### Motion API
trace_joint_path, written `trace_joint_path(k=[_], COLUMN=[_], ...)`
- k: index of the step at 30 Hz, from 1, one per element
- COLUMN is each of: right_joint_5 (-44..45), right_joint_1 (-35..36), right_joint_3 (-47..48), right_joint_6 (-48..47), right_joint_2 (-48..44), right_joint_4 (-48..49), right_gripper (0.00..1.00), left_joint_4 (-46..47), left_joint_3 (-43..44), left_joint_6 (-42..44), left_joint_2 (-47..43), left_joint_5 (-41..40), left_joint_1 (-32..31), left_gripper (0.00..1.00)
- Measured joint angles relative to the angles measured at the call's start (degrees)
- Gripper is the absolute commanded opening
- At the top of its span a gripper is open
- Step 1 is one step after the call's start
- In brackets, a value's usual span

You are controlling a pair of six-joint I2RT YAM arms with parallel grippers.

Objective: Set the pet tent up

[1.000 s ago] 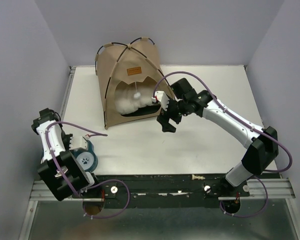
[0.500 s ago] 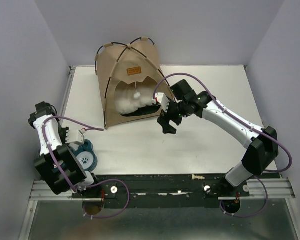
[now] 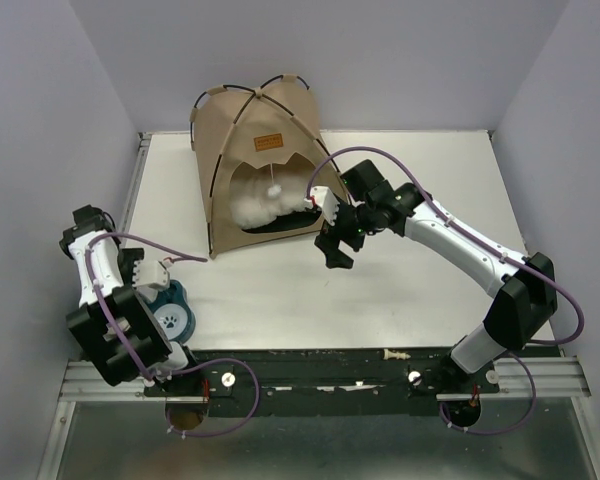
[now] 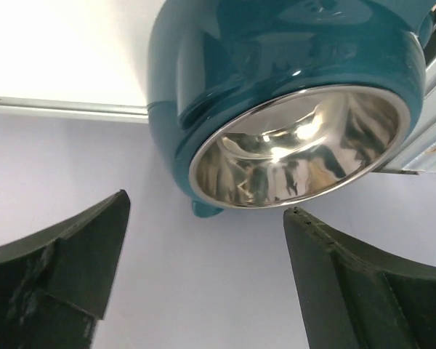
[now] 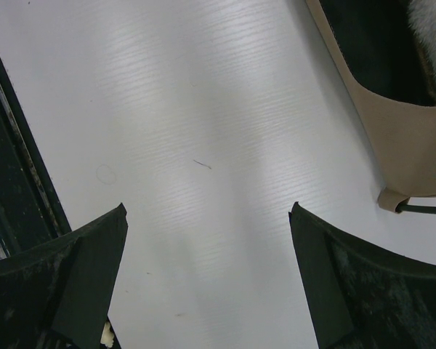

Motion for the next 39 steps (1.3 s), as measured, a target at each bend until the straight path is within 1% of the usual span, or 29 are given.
trace_joint_path(k=[4,11,13,16,20,22,25,28,30,31,33,34,35,39], right_joint_5=[-0.2,-0.6,-0.7,-0.8,-0.9,-1.2,-1.3,-1.3,-1.3,-1.2,-1.2,-1.1,-1.0,-0.7], right_joint_1=[0.0,0.0,0.0,0.0,-0.9,-2.4,-5.2,-10.3,-13.3,-14.7,-17.4,-18.6,-19.6,-22.1], right_joint_3=[0.0,0.2,1.0,3.9,8.5,11.2,12.8,13.0,12.9,12.7,10.8,9.2,7.3,-1.6], right_joint_6=[0.0,0.1,0.0,0.1,2.0,3.8,6.8,9.2,11.0,11.9,13.3,14.0,14.4,15.1], right_joint_2=[0.0,0.0,0.0,-0.2,-1.4,-1.8,-3.1,-5.8,-7.4,-8.3,-11.0,-12.7,-14.7,-22.8], right_joint_4=[0.0,-0.1,-0.3,-0.2,-0.1,0.6,2.6,4.0,4.8,5.2,6.7,7.2,7.6,8.5], right_gripper=[1.0,1.0,1.0,1.0,1.0,1.0,1.0,1.0,1.0,1.0,1.0,1.0,1.0,1.0], left_joint_4=[0.4,1.3,1.5,-0.1,-3.4,-5.4,-7.3,-9.5,-9.3,-9.0,-7.7,-5.9,-5.3,0.7], left_joint_3=[2.0,5.2,7.1,12.4,25.0,32.7,44.3,61.5,71.1,73.6,75.1,73.6,72.5,56.5], left_joint_6=[0.3,0.3,0.2,-3.8,-14.2,-23.3,-35.9,-52.0,-62.2,-66.2,-74.4,-79.3,-81.3,-92.1], left_joint_2=[-0.3,-4.3,-4.7,-3.7,0.7,4.2,10.0,18.0,21.6,22.2,21.6,20.0,19.2,10.5], left_joint_5=[1.7,6.6,8.3,11.5,16.6,18.9,22.8,27.8,30.6,31.2,31.2,30.5,30.2,28.7], left_joint_1=[0.2,-0.7,-2.0,-4.9,-10.6,-14.7,-19.5,-23.5,-26.0,-26.9,-30.1,-32.9,-34.4,-43.5], left_gripper=[0.99,0.99,0.99,0.99,0.99,0.99,0.99,0.99,0.99,0.99,0.99,0.99,0.99,0.99])
